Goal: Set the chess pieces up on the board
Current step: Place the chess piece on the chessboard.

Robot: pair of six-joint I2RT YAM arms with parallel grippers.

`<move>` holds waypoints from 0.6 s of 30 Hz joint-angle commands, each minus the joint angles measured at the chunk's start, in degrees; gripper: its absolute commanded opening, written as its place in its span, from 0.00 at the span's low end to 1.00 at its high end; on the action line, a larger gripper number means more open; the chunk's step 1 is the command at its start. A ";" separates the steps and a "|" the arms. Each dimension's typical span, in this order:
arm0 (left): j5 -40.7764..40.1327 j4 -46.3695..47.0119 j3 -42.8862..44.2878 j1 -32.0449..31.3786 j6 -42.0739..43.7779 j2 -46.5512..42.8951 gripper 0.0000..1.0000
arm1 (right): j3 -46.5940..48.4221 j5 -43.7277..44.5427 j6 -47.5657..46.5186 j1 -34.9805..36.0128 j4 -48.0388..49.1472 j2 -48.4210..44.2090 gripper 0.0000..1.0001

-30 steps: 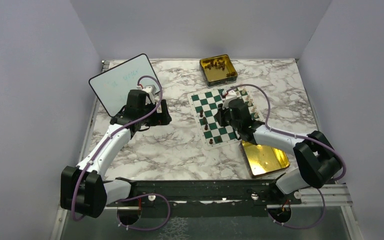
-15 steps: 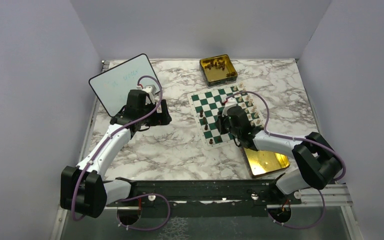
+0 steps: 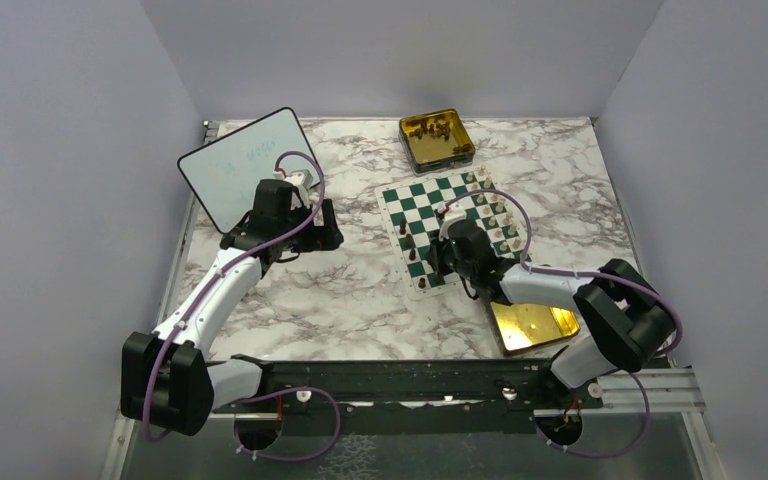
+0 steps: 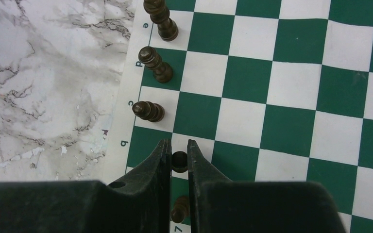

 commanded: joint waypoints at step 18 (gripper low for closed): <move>1.54 1.09 -0.65 -0.03 -0.17 -0.43 0.99 | -1.27 3.90 -0.17 1.13 2.81 2.85 0.14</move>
